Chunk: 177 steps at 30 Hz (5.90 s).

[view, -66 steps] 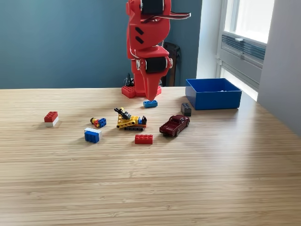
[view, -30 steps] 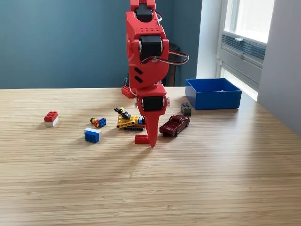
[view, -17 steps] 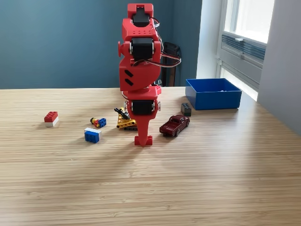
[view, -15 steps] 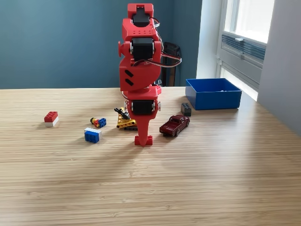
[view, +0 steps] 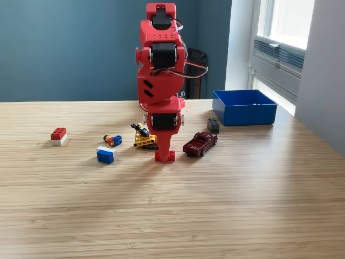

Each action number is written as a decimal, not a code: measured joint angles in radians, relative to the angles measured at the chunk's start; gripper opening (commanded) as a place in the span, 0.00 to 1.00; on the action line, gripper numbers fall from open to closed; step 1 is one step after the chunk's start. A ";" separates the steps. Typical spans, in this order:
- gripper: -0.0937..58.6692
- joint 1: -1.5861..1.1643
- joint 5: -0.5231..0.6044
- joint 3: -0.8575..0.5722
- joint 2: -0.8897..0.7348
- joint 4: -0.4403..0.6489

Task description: Grasp a lego block and put it in the bin.

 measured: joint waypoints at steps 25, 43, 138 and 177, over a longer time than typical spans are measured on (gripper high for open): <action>0.00 -0.624 0.132 0.089 0.462 0.215; 0.24 -1.161 0.123 0.204 0.462 0.242; 0.22 0.327 -0.129 0.356 0.462 -0.201; 0.00 0.365 -0.069 0.031 0.026 -0.138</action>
